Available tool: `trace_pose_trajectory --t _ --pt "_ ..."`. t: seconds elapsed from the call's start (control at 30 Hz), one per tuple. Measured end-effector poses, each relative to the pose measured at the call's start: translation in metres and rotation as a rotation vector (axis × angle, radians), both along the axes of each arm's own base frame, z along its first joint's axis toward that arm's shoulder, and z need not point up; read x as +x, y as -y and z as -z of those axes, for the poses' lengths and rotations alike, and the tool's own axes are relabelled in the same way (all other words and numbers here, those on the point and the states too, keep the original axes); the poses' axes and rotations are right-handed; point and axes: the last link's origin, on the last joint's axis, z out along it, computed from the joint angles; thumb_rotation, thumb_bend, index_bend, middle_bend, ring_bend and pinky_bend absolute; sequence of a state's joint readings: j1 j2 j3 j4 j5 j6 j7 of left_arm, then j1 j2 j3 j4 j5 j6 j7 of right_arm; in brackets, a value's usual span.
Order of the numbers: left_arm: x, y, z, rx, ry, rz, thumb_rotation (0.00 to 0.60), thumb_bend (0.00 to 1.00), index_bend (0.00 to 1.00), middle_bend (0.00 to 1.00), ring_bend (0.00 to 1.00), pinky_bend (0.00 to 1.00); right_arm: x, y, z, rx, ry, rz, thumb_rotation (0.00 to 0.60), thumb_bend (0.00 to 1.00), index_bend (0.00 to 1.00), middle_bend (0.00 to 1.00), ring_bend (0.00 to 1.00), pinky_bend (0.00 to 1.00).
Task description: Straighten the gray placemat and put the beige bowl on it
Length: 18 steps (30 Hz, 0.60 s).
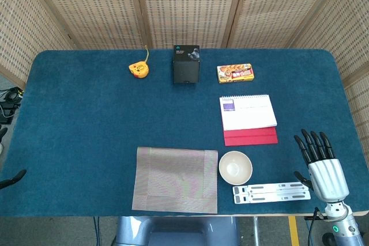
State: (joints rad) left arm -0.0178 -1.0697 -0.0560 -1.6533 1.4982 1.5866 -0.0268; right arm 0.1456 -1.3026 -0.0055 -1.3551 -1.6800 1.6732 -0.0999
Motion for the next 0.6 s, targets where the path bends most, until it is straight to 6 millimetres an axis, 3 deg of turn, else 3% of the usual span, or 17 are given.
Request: trace_pose_trajectory --t 0.27,0.6 --pt "0.002 0.001 0.0 0.004 0.003 0.011 0.6 0.0 0.0 0.0 0.0 0.0 0.004 -0.01 0.021 0.152 -0.011 -0.021 0.6 0.0 0.01 0.0 0.0 0.0" --pt "0.002 -0.005 0.005 -0.015 -0.01 -0.002 0.6 0.0 0.0 0.0 0.0 0.0 0.02 -0.003 0.075 0.404 -0.106 -0.087 0.6 0.0 0.21 0.0 0.0 0.0"
